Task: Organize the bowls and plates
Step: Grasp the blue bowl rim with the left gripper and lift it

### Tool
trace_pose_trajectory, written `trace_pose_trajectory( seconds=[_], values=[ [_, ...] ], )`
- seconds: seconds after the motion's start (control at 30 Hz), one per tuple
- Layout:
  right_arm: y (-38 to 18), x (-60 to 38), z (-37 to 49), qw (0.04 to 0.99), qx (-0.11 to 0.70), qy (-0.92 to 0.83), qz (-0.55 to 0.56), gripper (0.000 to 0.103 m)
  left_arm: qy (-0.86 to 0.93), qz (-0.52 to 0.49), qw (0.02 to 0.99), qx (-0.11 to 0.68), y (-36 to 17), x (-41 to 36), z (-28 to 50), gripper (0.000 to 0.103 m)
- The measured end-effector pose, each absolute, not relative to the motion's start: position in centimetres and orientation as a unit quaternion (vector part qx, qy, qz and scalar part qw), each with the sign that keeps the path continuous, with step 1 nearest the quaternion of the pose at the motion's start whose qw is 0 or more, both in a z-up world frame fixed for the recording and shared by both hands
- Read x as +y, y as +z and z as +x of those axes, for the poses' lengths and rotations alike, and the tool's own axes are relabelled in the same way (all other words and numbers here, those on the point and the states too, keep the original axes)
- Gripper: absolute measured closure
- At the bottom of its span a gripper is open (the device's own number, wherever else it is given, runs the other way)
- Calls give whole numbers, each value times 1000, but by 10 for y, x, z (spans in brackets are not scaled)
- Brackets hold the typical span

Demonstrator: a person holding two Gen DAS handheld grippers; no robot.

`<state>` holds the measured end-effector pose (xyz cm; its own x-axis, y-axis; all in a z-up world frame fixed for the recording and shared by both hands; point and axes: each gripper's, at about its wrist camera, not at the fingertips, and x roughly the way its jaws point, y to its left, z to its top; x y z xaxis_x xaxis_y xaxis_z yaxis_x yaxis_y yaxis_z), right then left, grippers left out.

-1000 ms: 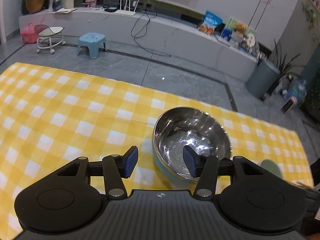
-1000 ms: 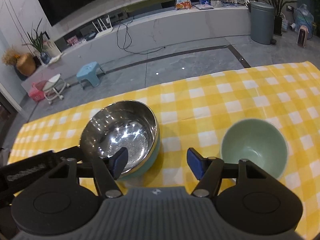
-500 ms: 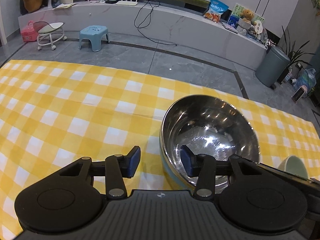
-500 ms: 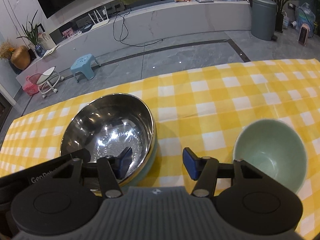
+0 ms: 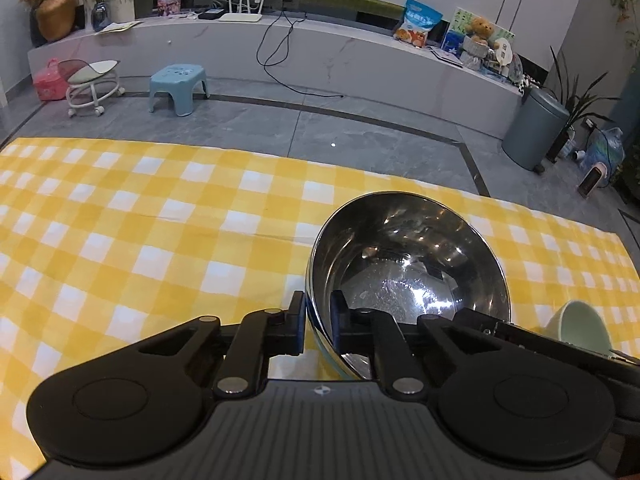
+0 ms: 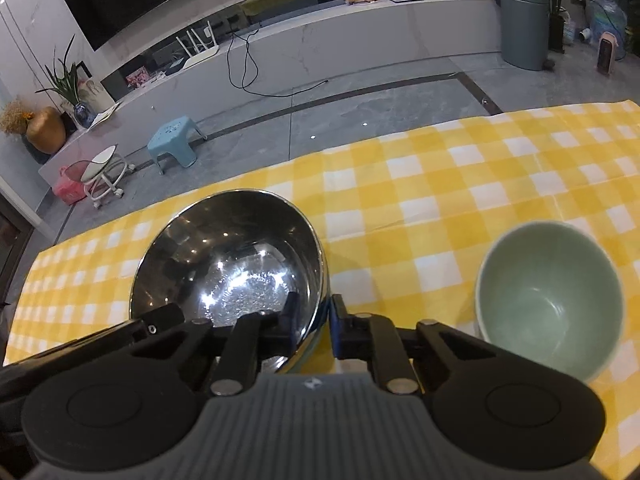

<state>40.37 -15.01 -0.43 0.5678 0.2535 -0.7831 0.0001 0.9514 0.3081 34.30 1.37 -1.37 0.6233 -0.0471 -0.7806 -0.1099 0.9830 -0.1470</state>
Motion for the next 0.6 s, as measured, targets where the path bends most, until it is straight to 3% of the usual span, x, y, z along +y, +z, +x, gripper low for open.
trace_pose_trajectory(
  seconds=[0.6],
  values=[
    [68, -163, 288, 870, 454, 122, 147, 91, 30, -97, 896, 432, 55, 20, 234, 92]
  ],
)
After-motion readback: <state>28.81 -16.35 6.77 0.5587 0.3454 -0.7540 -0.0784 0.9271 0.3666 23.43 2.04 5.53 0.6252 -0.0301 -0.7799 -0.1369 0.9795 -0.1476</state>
